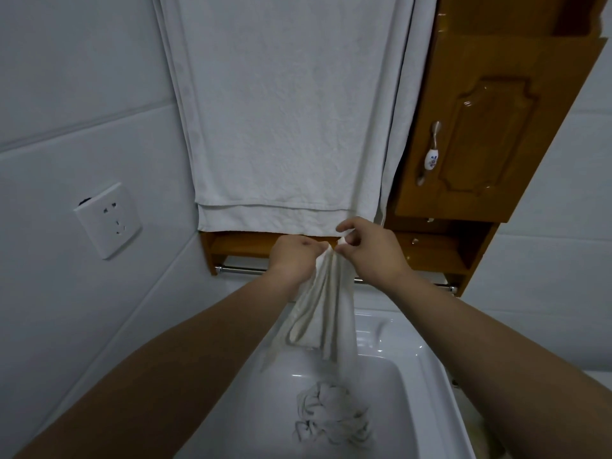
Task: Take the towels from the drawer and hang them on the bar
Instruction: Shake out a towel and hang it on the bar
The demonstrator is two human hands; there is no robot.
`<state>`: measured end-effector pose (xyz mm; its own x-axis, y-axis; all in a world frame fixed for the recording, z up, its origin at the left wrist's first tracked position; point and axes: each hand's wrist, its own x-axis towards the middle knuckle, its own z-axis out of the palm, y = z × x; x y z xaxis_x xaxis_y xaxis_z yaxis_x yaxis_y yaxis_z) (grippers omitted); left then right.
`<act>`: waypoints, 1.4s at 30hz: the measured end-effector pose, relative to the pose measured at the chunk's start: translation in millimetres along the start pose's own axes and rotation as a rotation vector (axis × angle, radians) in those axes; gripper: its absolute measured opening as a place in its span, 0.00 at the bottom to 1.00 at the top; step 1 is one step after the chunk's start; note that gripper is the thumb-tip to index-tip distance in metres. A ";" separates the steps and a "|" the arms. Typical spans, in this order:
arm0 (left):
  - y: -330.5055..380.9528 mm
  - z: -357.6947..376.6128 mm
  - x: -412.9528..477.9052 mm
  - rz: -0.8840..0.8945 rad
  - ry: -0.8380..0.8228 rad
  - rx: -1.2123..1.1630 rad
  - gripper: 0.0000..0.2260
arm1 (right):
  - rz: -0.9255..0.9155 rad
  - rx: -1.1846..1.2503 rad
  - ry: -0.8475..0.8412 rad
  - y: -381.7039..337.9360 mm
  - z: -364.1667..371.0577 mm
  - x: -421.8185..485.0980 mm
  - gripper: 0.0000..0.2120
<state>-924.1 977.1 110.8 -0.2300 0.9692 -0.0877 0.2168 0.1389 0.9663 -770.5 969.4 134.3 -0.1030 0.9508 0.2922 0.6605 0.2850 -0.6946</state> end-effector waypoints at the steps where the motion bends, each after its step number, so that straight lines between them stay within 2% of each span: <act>1: 1.8 2.7 -1.5 -0.001 -0.021 -0.023 0.07 | 0.036 0.054 0.002 -1.5 1.7 0.9 0.09; 6: 2.9 9.2 -2.4 -0.133 -0.100 -0.285 0.08 | 0.283 0.391 0.021 -1.8 12.1 6.2 0.08; 10: 5.2 10.7 0.1 -0.222 -0.092 -0.312 0.10 | 0.484 0.834 0.017 -3.5 15.9 4.6 0.08; 12: 4.7 11.8 0.8 -0.253 -0.085 -0.344 0.11 | 0.517 0.913 0.011 -4.6 18.8 3.7 0.06; 15: 4.7 13.0 1.3 -0.270 -0.060 -0.376 0.10 | 0.444 0.748 0.040 -3.4 22.4 5.1 0.02; 18: 4.2 14.5 3.4 -0.295 -0.027 -0.417 0.05 | 0.279 0.522 0.078 -4.9 22.8 3.4 0.01; 21: 2.7 17.3 6.3 -0.318 -0.044 -0.450 0.05 | 0.126 0.286 0.086 -3.8 27.9 0.4 0.02; 26: -0.4 13.3 4.4 -0.352 -0.052 -0.502 0.05 | 0.034 0.078 0.045 5.2 30.8 -5.0 0.04; 33: -3.8 13.5 2.5 -0.339 -0.028 -0.487 0.07 | -0.045 0.067 -0.025 17.6 38.0 -14.1 0.15; 36: -1.3 13.4 -0.3 -0.336 -0.033 -0.470 0.07 | -0.091 -0.024 0.019 19.0 40.3 -16.6 0.15; 42: 0.8 17.8 -7.8 -0.336 -0.028 -0.444 0.06 | -0.061 -0.011 0.113 21.8 39.2 -16.2 0.11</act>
<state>-905.3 973.3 107.9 -0.1905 0.8925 -0.4088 -0.2861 0.3479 0.8928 -783.6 965.0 88.7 -0.0595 0.9117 0.4066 0.6640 0.3403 -0.6658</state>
